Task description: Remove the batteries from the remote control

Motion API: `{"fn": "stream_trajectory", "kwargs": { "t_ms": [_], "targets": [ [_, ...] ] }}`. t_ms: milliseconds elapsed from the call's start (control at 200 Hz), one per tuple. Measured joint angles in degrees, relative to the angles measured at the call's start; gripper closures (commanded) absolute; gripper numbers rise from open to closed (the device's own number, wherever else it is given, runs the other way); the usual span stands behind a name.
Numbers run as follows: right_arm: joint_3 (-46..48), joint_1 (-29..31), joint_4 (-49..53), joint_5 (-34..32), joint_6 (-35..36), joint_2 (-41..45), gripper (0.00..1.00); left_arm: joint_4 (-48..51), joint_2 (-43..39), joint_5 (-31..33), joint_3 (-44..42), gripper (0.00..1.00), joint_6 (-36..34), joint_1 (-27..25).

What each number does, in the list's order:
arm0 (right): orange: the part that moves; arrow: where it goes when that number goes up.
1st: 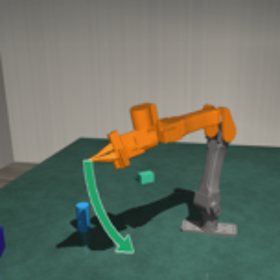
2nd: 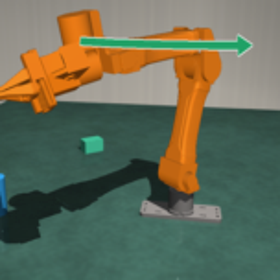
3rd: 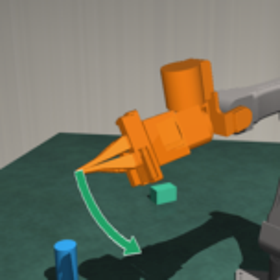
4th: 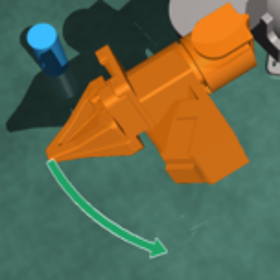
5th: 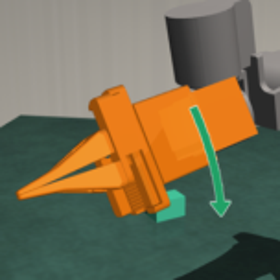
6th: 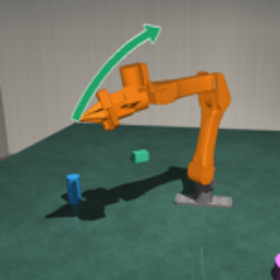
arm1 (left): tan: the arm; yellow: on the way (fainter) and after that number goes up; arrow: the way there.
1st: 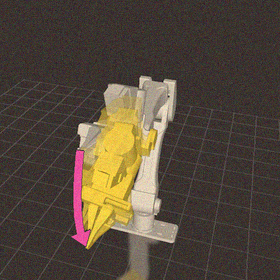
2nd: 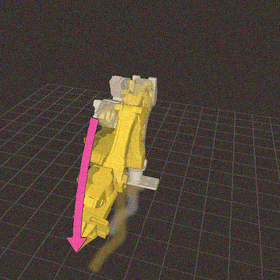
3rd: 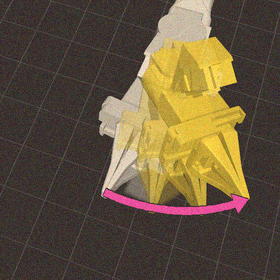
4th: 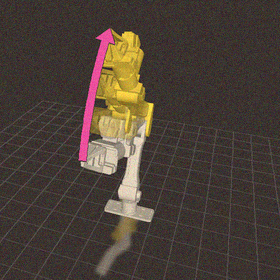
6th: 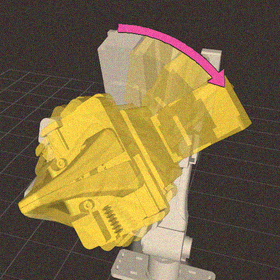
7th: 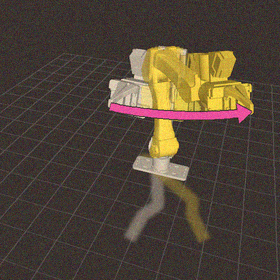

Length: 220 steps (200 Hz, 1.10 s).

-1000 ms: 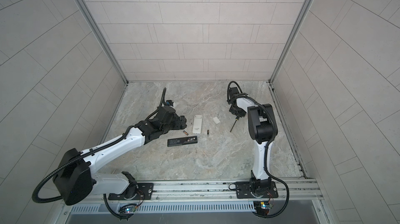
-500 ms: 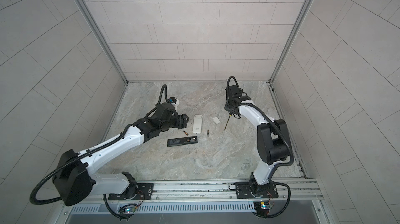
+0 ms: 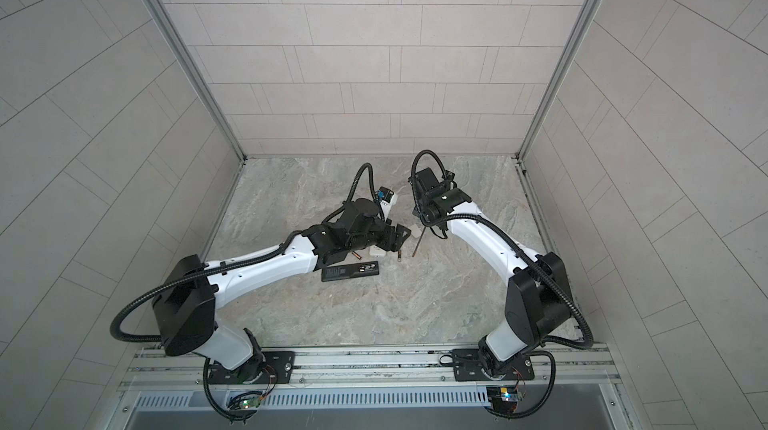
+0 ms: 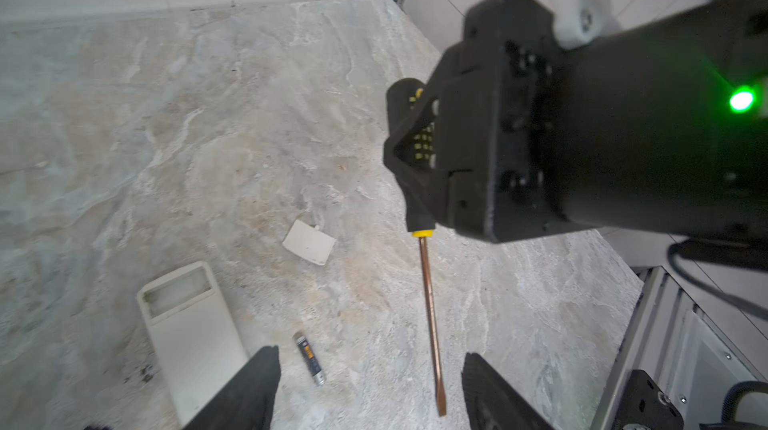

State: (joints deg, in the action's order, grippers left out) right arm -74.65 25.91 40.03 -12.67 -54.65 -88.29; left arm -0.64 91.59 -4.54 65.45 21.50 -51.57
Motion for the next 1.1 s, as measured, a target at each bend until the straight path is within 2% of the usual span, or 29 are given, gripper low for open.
{"fn": "stream_trajectory", "kwargs": {
  "t_ms": [180, 360, 620, 766, 996, 1101],
  "targets": [
    [0.0, 0.17, 1.29, -0.46, -2.69, 1.46, 0.79, -4.55, 3.48, -1.49, 0.15, 0.27, -0.48, -1.4],
    [0.11, 0.17, 1.88, -0.46, -4.39, 2.51, 0.79, -6.99, 7.19, -2.73, 0.66, 0.35, 0.09, -1.88],
    [0.11, -0.11, 2.45, -0.46, -5.62, 3.23, 0.79, -8.92, 8.48, -3.98, 0.68, 0.62, 0.39, -2.51],
    [0.09, -0.22, 2.91, -0.46, -6.08, 3.23, 0.79, -9.03, 8.83, -4.33, 0.92, 0.71, 0.57, -2.73],
    [-0.63, -0.7, 3.5, -1.73, -7.37, 3.26, 0.78, -9.01, 9.81, -5.18, 2.58, 0.79, 1.03, -2.67],
    [-1.18, -0.7, 3.74, -2.19, -7.78, 3.34, 0.78, -9.2, 9.86, -5.44, 2.8, 0.78, 1.07, -2.58]
  ]
}}
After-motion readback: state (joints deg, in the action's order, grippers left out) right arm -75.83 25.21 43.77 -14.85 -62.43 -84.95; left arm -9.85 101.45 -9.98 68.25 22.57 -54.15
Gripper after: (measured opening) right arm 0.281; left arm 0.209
